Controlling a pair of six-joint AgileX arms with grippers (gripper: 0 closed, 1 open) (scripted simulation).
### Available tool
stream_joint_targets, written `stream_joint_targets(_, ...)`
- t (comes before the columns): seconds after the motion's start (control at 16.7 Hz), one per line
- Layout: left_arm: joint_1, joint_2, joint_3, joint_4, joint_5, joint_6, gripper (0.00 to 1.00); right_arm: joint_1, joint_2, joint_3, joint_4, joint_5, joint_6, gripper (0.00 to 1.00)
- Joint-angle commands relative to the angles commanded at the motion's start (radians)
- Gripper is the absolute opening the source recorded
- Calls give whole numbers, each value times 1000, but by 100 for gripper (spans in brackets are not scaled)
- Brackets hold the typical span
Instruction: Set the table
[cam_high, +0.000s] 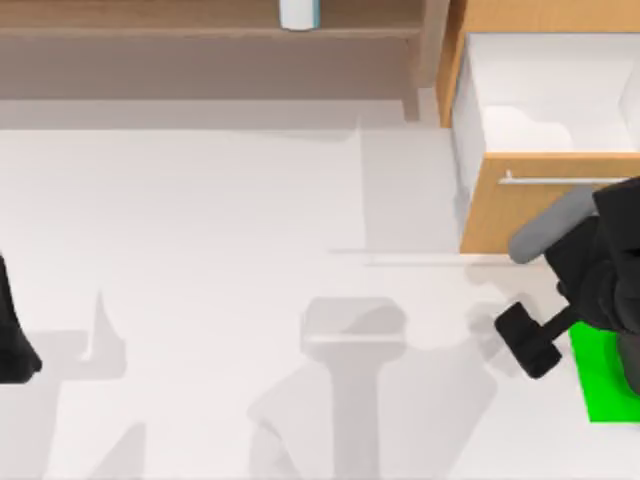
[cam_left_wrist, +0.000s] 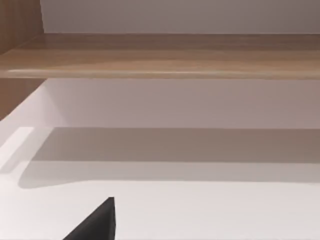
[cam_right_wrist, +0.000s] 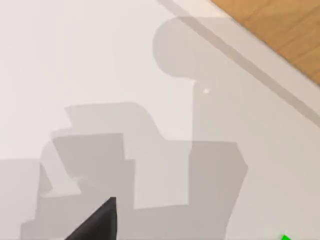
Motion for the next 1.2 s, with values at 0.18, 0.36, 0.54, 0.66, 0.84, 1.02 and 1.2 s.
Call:
stream_joint_targets(0.18,0,0,0,0,0,0,100,75,3,-108,301,30,-192,100)
stream_joint_targets(0.36,0,0,0,0,0,0,100,121,40,-211,615,71,-401,100)
stream_joint_targets(0.54,0,0,0,0,0,0,100,132,110,-296,923,122,-616,100)
stream_joint_targets(0.66,0,0,0,0,0,0,100,120,170,-338,1116,160,-755,100)
stream_joint_targets(0.84,0,0,0,0,0,0,100,82,268,-377,1378,218,-947,100)
stream_joint_targets(1.02,0,0,0,0,0,0,100,31,360,-392,1588,271,-1103,100)
stream_joint_targets(1.2,0,0,0,0,0,0,100,-13,429,-393,1730,308,-1210,100)
